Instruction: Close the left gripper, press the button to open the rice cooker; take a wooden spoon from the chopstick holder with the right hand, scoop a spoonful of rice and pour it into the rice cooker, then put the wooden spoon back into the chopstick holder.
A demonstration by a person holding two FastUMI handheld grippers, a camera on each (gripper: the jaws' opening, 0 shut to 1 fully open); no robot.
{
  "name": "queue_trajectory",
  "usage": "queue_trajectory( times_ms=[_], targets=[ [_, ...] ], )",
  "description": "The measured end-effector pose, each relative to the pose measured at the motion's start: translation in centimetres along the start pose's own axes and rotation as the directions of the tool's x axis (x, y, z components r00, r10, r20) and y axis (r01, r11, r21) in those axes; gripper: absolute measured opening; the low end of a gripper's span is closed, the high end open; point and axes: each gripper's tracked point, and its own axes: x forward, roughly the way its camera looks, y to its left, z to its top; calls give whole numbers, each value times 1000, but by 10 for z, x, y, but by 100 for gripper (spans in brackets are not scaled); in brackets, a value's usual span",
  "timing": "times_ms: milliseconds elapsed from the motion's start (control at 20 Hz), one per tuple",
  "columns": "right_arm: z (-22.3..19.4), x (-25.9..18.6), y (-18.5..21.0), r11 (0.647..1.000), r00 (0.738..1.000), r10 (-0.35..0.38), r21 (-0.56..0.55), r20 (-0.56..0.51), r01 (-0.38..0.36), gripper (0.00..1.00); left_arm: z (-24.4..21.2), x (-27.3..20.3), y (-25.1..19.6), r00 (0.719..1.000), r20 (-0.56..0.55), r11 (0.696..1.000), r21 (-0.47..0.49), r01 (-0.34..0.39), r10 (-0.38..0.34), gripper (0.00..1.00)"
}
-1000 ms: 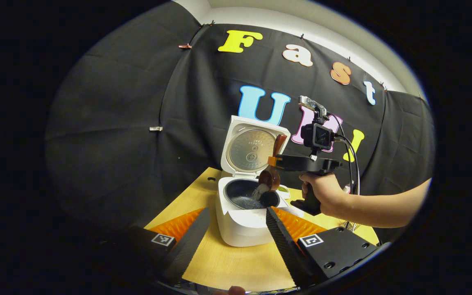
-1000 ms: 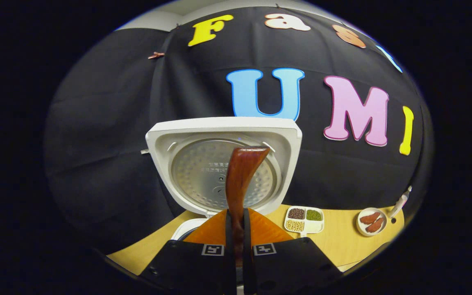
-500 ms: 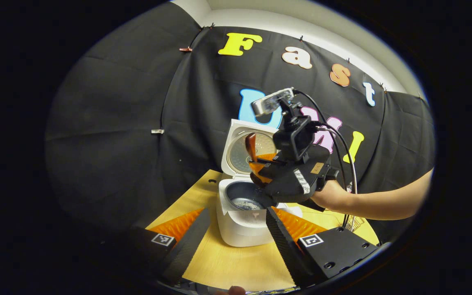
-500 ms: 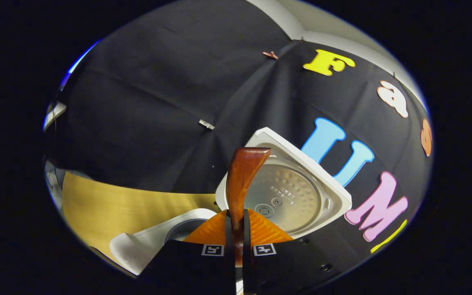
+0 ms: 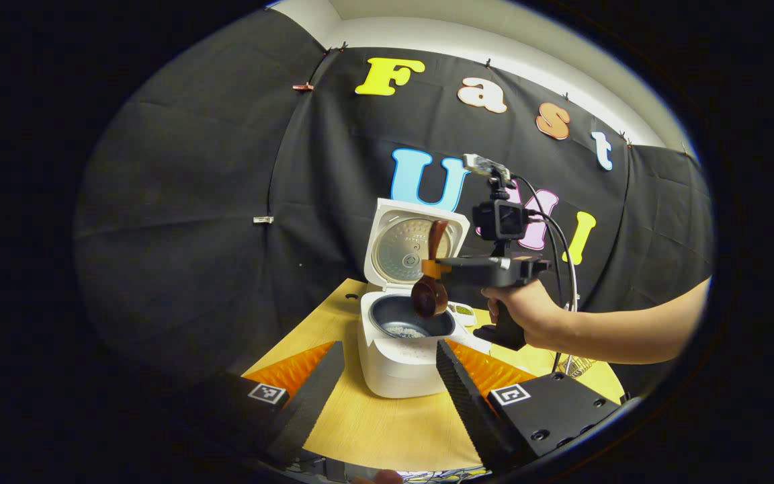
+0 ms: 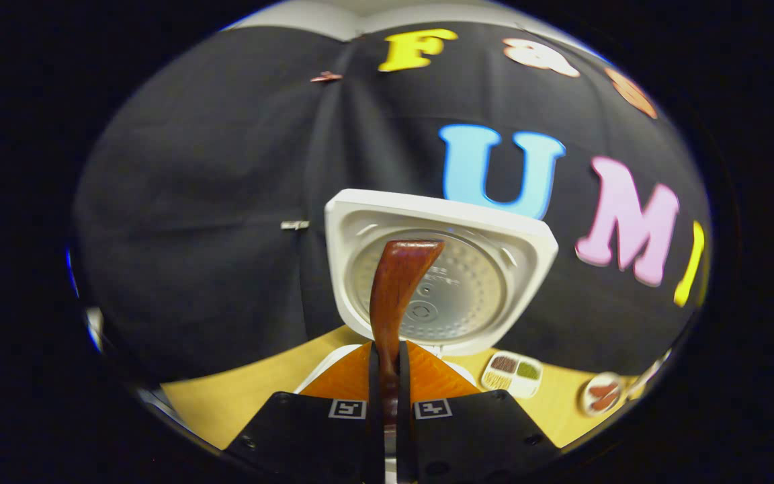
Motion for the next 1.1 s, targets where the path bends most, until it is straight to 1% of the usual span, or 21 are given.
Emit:
queue_trajectory(
  times_ms=[50,100,150,200,450,650,800,900,1100],
  targets=[
    [7,-6,-9,993,1000,-9,118,5,9,11,-1,-2,-1,1000,-1,1000,2,-2,2,95],
    [14,-12,-21,978,1000,-20,209,18,16,11,0,-5,-4,1000,-2,1000,1,0,0,95],
    [17,-21,-33,962,999,-35,270,31,25,11,0,-7,-8,1000,-2,1000,0,3,-3,95],
    [20,-32,-44,952,998,-48,306,48,31,11,1,-8,-12,1000,-1,1000,-1,8,-8,95],
    [48,-116,-105,925,980,-122,375,160,54,11,7,-7,-43,999,11,998,24,52,-52,95],
    [50,-181,-180,898,961,-193,431,197,92,11,12,3,-75,994,21,993,54,103,-105,95],
    [46,-233,-248,872,937,-285,460,203,166,11,13,9,-96,991,23,989,67,132,-134,95],
    [33,-264,-292,860,917,-346,458,197,226,11,11,14,-111,988,18,986,69,149,-151,95],
    [8,-313,-363,815,883,-440,484,162,317,11,9,19,-133,988,7,985,72,154,-155,95]
  ],
)
